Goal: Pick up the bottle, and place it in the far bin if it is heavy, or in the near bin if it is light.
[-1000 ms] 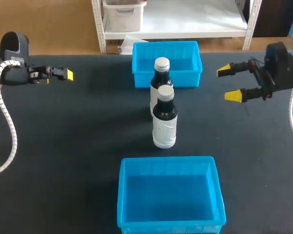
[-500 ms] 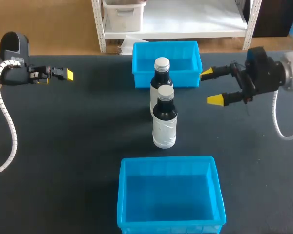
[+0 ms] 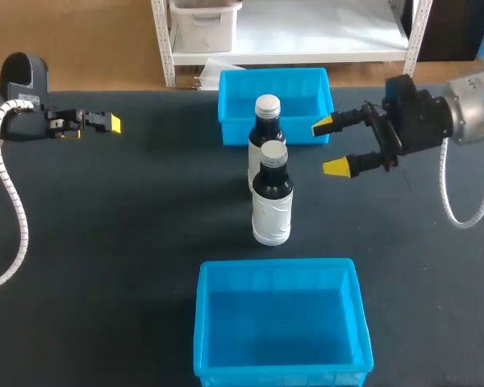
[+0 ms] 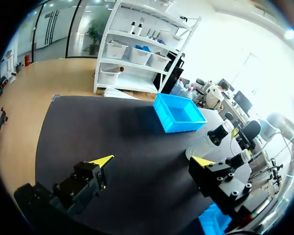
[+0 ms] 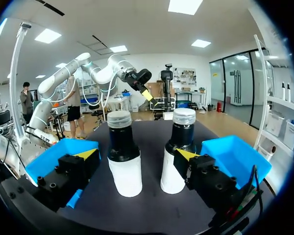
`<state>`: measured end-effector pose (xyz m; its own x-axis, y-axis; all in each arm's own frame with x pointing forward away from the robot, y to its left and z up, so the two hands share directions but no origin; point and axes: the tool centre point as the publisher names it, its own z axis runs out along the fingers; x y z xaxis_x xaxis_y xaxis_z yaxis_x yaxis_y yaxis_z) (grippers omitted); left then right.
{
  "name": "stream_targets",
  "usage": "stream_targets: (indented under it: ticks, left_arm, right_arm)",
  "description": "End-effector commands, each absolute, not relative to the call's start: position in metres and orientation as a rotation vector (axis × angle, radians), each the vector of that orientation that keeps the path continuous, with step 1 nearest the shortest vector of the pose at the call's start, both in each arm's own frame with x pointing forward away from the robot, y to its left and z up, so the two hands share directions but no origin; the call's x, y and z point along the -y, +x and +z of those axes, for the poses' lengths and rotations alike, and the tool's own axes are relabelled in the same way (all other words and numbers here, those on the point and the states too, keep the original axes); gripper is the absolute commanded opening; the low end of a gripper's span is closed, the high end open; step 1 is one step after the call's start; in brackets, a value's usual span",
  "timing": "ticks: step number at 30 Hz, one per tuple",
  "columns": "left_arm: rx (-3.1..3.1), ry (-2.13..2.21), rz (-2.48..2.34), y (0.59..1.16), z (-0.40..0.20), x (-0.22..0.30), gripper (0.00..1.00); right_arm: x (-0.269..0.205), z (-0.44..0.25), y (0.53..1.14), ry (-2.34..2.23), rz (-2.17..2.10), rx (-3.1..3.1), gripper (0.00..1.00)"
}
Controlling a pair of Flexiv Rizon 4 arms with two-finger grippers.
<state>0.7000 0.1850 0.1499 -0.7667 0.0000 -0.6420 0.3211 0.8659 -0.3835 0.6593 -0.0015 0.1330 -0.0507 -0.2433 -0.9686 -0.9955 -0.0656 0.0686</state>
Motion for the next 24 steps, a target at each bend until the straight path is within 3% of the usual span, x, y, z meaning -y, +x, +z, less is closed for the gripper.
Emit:
stream_targets:
  ticks: [1,24]
  left_arm:
    - [-2.375,0.231,-0.637,0.7,0.15,-0.185,1.0]
    - [-2.375,0.231,-0.637,0.7,0.15,-0.185,1.0]
  right_arm:
    - [-0.007,0.136,0.652,-1.431,1.158,-1.421,1.0]
    - [-0.041,0.123,0.643,-1.509,1.125,-1.47,1.0]
